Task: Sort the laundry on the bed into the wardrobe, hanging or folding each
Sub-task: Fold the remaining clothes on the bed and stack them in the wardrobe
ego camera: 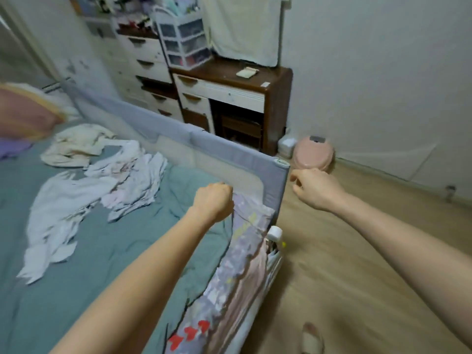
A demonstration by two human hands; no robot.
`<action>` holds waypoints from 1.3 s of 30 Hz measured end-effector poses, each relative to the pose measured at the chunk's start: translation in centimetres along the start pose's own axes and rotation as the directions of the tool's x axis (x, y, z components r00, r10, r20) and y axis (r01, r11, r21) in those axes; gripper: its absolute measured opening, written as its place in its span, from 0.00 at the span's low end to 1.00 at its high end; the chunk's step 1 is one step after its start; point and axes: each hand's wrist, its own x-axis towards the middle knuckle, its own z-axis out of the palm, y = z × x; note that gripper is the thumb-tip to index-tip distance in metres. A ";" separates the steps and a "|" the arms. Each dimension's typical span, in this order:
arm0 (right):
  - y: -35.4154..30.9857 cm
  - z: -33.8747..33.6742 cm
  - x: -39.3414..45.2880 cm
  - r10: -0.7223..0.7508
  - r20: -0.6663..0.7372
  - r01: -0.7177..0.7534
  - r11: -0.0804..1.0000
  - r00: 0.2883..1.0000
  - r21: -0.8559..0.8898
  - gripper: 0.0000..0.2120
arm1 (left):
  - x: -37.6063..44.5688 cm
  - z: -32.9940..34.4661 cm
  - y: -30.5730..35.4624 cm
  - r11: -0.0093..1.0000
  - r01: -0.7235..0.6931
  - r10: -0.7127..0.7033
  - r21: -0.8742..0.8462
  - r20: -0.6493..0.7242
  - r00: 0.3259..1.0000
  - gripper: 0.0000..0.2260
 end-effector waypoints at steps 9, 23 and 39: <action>2.7 -0.1 17.4 -0.365 0.140 0.366 0.930 0.920 0.021 0.13 | 10.3 -1.8 -1.7 0.884 0.431 -0.435 -0.181 0.017 0.900 0.14; 8.8 2.8 39.7 -0.591 0.213 0.568 0.807 0.778 0.161 0.11 | 32.9 -1.5 -2.8 0.755 0.588 -0.584 -0.290 0.110 0.804 0.13; -1.7 5.5 62.0 -0.916 0.296 0.891 0.353 0.269 0.285 0.09 | 38.7 -1.5 -8.5 0.179 0.955 -0.912 -0.235 0.325 0.250 0.16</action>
